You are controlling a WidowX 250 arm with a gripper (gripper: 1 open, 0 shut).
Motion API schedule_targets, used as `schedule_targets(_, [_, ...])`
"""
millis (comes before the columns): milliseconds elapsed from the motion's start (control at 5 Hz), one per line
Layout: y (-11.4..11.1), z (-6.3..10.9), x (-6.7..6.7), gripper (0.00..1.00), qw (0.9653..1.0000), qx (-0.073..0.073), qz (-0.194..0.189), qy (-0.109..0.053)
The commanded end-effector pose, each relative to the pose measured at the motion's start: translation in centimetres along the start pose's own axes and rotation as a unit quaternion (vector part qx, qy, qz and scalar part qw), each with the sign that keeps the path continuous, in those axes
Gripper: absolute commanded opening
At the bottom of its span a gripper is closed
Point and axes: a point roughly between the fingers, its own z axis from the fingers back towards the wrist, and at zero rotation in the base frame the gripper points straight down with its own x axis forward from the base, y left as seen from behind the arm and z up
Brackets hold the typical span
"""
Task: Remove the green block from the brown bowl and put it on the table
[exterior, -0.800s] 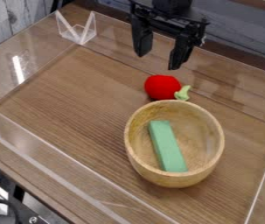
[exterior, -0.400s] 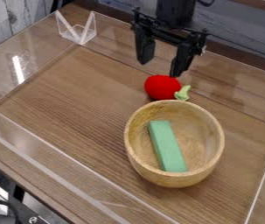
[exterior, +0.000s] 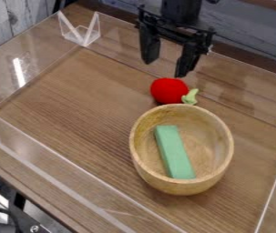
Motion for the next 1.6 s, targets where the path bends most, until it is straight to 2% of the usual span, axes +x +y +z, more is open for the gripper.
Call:
schedule_targets(0, [0.1, 2.7, 0.3, 1.0, 0.9994, 0.003, -0.017, -0.031])
schedule_targets(400, [-0.3, 3.9, -0.9, 1.0, 0.9992, 0.003, -0.035, -0.021])
schedule_targets(600, [-0.4, 4.1, -0.7, 1.0, 0.9998, -0.001, -0.013, -0.016])
schedule_targets(800, [-0.5, 3.2, -0.4, 1.0, 1.0, -0.002, -0.006, -0.007])
schedule_targets(1000, [-0.4, 3.0, -1.6, 1.0, 1.0, -0.001, -0.008, 0.003])
schedule_targets(1200, [-0.2, 3.6, -2.6, 1.0, 1.0, 0.001, -0.006, 0.007])
schedule_targets(1400, [-1.3, 2.3, -2.1, 1.0, 0.9999, 0.0, -0.009, 0.007])
